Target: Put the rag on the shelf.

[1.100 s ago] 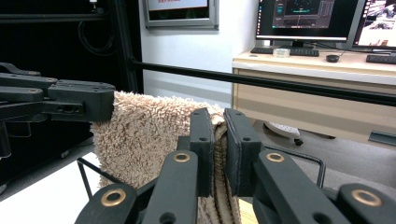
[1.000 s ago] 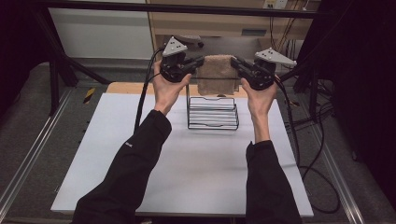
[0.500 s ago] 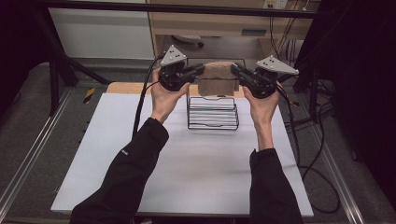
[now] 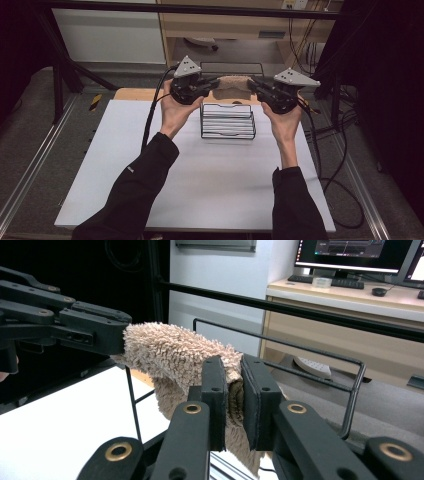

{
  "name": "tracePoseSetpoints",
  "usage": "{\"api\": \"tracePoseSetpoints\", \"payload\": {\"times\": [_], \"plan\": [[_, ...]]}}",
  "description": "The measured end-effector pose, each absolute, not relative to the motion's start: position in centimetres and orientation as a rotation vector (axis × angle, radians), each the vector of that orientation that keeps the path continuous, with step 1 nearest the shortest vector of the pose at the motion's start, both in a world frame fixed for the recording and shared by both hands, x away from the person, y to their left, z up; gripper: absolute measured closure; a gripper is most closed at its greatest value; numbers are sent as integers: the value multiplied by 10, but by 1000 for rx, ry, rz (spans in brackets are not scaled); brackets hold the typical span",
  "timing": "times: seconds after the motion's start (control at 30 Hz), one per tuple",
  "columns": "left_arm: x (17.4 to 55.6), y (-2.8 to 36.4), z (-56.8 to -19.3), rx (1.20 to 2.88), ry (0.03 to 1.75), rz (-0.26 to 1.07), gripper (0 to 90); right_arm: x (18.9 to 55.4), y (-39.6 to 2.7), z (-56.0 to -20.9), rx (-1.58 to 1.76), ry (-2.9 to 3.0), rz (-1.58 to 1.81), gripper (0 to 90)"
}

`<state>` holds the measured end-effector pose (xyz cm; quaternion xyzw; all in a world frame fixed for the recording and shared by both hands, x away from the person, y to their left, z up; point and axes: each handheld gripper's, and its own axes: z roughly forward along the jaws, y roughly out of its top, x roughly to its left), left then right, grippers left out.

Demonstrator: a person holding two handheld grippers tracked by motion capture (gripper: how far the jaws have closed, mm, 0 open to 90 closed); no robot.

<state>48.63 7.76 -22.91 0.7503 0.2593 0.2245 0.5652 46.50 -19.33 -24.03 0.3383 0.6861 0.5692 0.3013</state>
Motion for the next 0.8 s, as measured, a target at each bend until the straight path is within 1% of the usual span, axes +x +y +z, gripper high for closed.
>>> {"api": "tracePoseSetpoints", "payload": {"times": [0.1,0.2,0.27,0.33,0.43,0.6,0.8], "plan": [[485,80,-223,1768,621,519,771,464,-194,-241,901,1825,1513,815],[483,84,-214,1736,637,507,737,464,-194,-242,897,1831,1509,816],[484,87,-207,1712,655,488,730,464,-195,-243,896,1832,1511,816],[487,87,-202,1708,683,478,746,464,-195,-244,895,1836,1510,817],[493,83,-199,1730,712,446,801,464,-195,-246,894,1840,1507,816],[498,75,-206,1782,730,398,889,463,-195,-247,894,1848,1509,815],[495,73,-217,1828,710,359,897,462,-196,-249,882,1867,1489,807]]}}
